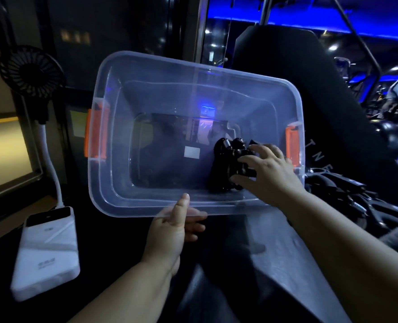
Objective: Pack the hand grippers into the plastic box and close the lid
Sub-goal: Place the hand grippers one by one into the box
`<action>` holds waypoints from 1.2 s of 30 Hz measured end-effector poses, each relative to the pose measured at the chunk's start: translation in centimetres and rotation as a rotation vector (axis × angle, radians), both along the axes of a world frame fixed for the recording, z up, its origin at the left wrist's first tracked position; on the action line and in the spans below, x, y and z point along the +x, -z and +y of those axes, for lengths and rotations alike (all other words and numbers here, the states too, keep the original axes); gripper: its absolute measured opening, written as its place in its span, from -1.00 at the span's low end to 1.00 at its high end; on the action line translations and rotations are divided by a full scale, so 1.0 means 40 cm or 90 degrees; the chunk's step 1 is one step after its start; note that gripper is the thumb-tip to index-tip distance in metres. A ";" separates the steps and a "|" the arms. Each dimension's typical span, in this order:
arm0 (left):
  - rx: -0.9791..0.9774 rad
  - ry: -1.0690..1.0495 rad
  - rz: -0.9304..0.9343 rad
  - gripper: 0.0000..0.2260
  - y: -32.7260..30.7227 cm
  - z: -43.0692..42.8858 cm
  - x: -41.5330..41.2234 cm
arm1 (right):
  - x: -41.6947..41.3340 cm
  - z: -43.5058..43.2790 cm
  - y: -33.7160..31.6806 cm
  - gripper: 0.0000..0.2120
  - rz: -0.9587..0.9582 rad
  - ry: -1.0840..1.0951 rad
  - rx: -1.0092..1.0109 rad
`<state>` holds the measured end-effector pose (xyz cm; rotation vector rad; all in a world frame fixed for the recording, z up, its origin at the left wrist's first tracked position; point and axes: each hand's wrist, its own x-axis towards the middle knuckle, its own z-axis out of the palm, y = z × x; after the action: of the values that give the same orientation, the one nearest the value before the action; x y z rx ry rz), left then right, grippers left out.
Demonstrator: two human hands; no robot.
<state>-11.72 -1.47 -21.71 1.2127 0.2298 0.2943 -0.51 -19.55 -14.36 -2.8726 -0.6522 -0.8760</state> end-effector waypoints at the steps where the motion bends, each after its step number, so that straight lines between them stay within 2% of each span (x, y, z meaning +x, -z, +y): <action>1: 0.003 -0.002 0.000 -0.65 0.000 0.000 0.000 | -0.019 -0.020 0.009 -0.49 -0.035 -0.019 0.032; 4: 0.007 -0.006 0.002 -0.65 0.004 0.001 -0.002 | -0.078 -0.089 0.038 -0.55 -0.138 -0.056 0.113; 7: 0.009 -0.009 0.008 -0.66 0.007 0.001 -0.001 | -0.122 -0.175 0.065 -0.55 -0.157 -0.033 0.131; 9: 0.011 -0.006 0.009 -0.65 0.009 0.001 -0.002 | -0.141 -0.234 0.082 -0.51 -0.127 0.021 0.139; 12: 0.016 0.000 0.012 -0.64 0.011 -0.001 -0.003 | -0.159 -0.311 0.100 -0.52 -0.023 0.172 0.163; 15: 0.025 0.005 0.014 -0.61 0.012 -0.003 -0.002 | -0.172 -0.370 0.123 -0.48 0.064 0.301 0.120; 17: 0.027 0.007 0.012 -0.61 0.012 -0.005 -0.004 | -0.181 -0.394 0.140 -0.43 0.107 0.340 0.111; 25: 0.037 0.001 0.011 -0.61 0.012 -0.010 -0.006 | -0.191 -0.405 0.165 -0.34 0.149 0.343 0.118; 31: 0.039 -0.002 0.004 -0.62 0.014 -0.013 -0.006 | -0.197 -0.400 0.168 -0.13 0.183 0.326 0.043; 36: 0.041 -0.001 0.003 -0.62 0.016 -0.012 -0.004 | -0.200 -0.406 0.168 -0.27 0.175 0.295 0.039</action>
<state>-11.89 -1.96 -22.35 1.2768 0.2273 0.3014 -8.50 -35.79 -21.08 -3.0505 0.0711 -0.4997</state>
